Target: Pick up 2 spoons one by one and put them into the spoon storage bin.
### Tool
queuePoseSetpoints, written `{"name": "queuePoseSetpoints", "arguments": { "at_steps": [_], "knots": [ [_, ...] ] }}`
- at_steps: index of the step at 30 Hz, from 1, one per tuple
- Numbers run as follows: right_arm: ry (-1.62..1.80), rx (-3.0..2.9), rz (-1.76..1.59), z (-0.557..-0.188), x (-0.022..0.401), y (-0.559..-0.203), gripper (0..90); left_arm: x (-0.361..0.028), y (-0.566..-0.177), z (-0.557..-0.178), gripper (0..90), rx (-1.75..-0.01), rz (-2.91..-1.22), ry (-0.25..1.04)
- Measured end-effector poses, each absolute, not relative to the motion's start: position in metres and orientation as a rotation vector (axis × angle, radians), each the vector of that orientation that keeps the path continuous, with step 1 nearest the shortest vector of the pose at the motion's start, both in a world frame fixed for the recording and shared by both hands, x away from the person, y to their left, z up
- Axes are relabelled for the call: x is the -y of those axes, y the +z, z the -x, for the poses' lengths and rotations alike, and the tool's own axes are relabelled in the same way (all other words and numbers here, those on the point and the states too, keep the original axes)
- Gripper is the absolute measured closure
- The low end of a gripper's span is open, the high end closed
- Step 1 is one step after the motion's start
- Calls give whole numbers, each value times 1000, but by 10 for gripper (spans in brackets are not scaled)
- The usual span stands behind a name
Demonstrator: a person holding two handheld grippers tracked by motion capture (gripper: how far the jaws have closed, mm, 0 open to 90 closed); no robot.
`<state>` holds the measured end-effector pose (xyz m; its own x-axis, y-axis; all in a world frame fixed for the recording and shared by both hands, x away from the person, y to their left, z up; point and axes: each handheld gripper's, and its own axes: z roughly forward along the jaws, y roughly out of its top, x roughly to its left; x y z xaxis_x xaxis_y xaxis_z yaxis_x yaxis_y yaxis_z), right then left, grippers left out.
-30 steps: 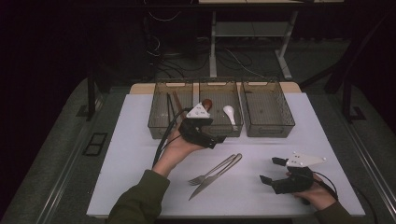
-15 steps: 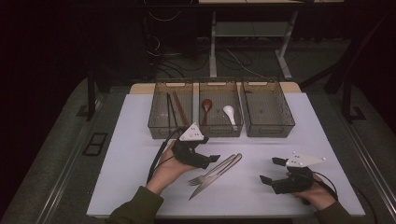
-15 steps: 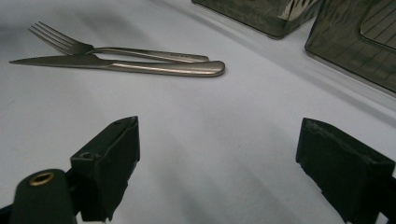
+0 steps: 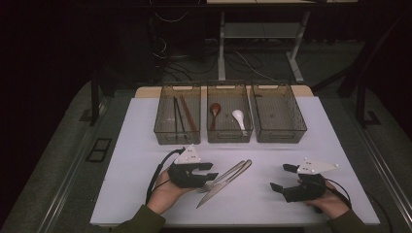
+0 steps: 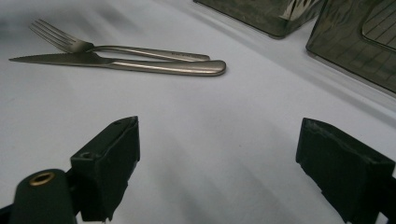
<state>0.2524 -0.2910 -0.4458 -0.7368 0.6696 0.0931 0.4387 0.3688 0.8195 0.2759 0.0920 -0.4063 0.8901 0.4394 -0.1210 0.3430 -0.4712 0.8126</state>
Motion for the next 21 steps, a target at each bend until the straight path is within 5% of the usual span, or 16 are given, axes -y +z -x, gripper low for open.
{"name": "queuePoseSetpoints", "arguments": {
  "at_steps": [10, 21],
  "knots": [
    [1297, -2378, -982, -253, 290, -446, 133, -99, -417, -259, 873, -575, -2134, 43],
    [1295, -2380, -976, -253, 290, -446, 133, -95, -432, -248, 885, -588, -2208, -1]
  ]
}}
